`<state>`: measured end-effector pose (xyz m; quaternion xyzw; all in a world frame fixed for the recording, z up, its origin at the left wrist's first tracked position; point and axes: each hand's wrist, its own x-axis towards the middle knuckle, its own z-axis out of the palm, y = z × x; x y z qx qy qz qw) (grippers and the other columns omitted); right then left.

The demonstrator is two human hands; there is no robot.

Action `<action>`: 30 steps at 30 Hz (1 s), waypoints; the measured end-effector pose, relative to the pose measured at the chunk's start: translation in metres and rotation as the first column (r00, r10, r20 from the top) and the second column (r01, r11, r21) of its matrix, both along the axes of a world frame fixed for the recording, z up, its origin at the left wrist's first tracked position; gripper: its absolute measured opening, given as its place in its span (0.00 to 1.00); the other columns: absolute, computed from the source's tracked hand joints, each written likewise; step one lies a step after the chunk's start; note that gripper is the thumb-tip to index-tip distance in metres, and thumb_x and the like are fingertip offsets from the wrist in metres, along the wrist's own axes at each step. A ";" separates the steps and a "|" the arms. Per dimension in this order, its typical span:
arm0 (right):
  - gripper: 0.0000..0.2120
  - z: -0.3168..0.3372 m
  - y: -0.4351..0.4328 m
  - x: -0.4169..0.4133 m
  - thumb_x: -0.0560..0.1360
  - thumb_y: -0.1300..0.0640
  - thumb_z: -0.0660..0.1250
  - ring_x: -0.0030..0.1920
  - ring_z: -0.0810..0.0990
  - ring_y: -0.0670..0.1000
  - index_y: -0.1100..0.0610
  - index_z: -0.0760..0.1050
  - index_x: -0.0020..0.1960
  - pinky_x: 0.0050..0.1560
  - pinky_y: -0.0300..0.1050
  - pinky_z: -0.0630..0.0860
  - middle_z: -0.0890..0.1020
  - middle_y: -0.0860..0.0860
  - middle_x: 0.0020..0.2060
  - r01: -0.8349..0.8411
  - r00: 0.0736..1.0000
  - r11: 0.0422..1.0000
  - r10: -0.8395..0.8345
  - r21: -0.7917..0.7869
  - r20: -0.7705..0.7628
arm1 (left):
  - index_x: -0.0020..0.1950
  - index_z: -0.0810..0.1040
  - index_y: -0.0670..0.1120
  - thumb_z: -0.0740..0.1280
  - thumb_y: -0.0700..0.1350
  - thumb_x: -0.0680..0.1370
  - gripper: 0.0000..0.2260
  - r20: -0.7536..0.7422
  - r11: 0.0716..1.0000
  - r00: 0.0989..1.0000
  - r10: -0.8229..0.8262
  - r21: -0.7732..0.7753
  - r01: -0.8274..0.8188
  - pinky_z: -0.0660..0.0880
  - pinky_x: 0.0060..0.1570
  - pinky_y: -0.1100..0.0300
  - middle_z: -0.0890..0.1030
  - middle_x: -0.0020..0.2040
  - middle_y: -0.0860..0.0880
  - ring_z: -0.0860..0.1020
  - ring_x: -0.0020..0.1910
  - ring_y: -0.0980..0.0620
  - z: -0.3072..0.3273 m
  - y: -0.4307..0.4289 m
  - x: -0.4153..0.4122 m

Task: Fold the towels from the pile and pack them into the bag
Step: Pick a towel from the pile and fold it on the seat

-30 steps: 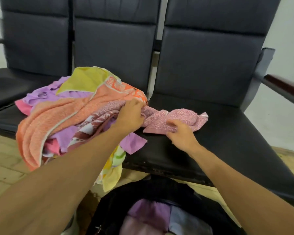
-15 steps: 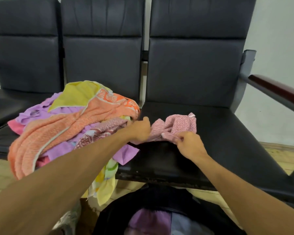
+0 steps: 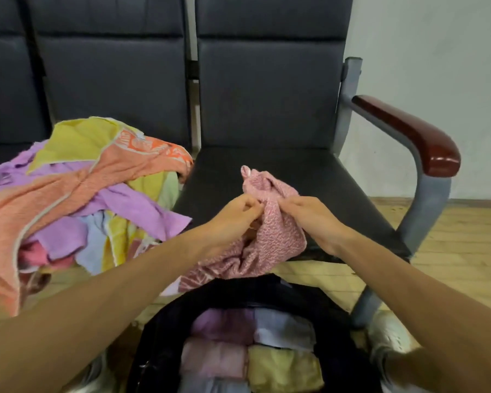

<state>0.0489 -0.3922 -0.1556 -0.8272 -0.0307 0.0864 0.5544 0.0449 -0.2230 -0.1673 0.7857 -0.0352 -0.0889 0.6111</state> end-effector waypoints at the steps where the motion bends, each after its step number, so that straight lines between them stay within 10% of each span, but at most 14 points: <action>1: 0.11 -0.004 0.001 -0.001 0.79 0.51 0.66 0.52 0.81 0.51 0.56 0.84 0.46 0.59 0.48 0.75 0.83 0.51 0.47 0.000 0.999 0.998 0.004 -0.068 0.051 | 0.47 0.73 0.46 0.62 0.44 0.82 0.05 -0.023 0.999 1.000 0.020 -0.033 -0.021 0.75 0.44 0.59 0.78 0.43 0.47 0.77 0.41 0.53 -0.009 0.005 -0.005; 5: 0.05 -0.010 0.009 -0.011 0.76 0.60 0.70 0.41 0.77 0.36 0.58 0.82 0.51 0.45 0.27 0.72 0.81 0.42 0.41 -0.114 0.951 0.968 0.171 -0.223 0.259 | 0.56 0.73 0.45 0.62 0.39 0.81 0.05 -0.124 0.972 0.991 0.057 -0.222 -0.084 0.79 0.43 0.56 0.82 0.49 0.44 0.82 0.45 0.49 -0.024 0.022 -0.021; 9: 0.09 -0.020 0.021 -0.023 0.76 0.62 0.70 0.43 0.78 0.36 0.56 0.83 0.55 0.49 0.28 0.70 0.82 0.41 0.44 -0.245 0.854 0.867 0.404 -0.433 0.327 | 0.56 0.77 0.46 0.61 0.44 0.81 0.07 -0.225 0.920 0.974 0.027 -0.376 -0.113 0.78 0.42 0.53 0.83 0.50 0.47 0.83 0.45 0.49 -0.013 0.042 -0.020; 14: 0.12 -0.026 0.039 -0.045 0.77 0.67 0.65 0.42 0.80 0.34 0.57 0.84 0.52 0.47 0.25 0.71 0.83 0.40 0.39 -0.384 0.820 0.836 0.504 -0.393 0.270 | 0.56 0.76 0.30 0.63 0.33 0.77 0.10 -0.223 0.976 0.974 -0.039 -0.219 -0.011 0.77 0.51 0.50 0.79 0.46 0.38 0.78 0.43 0.47 -0.029 0.040 -0.042; 20: 0.16 -0.035 0.003 -0.028 0.76 0.51 0.65 0.35 0.79 0.55 0.60 0.77 0.34 0.40 0.50 0.75 0.80 0.54 0.31 -0.119 0.927 0.600 0.352 -0.791 0.127 | 0.50 0.77 0.31 0.55 0.29 0.76 0.12 -0.252 0.939 0.961 0.114 -0.287 -0.187 0.79 0.42 0.55 0.79 0.42 0.39 0.79 0.38 0.46 -0.020 0.041 -0.035; 24: 0.30 -0.048 -0.009 -0.025 0.73 0.32 0.64 0.28 0.69 0.51 0.57 0.64 0.28 0.35 0.48 0.70 0.69 0.50 0.26 0.008 0.981 0.561 0.157 -0.828 0.116 | 0.49 0.77 0.36 0.54 0.29 0.76 0.13 -0.232 0.906 0.969 0.081 -0.389 -0.169 0.79 0.40 0.60 0.81 0.41 0.44 0.81 0.39 0.51 -0.007 0.043 -0.036; 30: 0.19 -0.056 0.009 -0.037 0.78 0.44 0.61 0.40 0.79 0.58 0.56 0.67 0.34 0.37 0.45 0.68 0.72 0.50 0.32 0.178 0.946 0.512 0.148 -0.841 0.290 | 0.49 0.79 0.40 0.58 0.31 0.76 0.11 -0.186 0.884 0.980 -0.076 -0.467 -0.020 0.78 0.51 0.54 0.81 0.45 0.44 0.79 0.44 0.48 -0.011 0.042 -0.043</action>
